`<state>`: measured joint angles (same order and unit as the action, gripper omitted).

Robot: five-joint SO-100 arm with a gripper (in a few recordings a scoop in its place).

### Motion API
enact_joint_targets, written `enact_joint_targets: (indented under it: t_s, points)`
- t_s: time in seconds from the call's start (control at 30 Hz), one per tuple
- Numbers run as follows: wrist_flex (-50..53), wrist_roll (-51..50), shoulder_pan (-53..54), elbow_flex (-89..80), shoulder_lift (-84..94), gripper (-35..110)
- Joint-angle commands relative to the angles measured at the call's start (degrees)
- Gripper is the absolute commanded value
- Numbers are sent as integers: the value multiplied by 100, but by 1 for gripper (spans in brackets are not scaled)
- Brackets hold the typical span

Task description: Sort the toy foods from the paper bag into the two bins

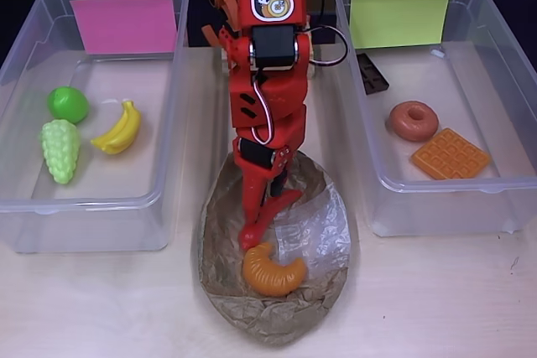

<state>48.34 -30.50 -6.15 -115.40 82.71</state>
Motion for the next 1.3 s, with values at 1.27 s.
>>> enact_joint_targets:
  t_s: [1.27]
  points:
    - [-149,-9791,-466,290,-26,27]
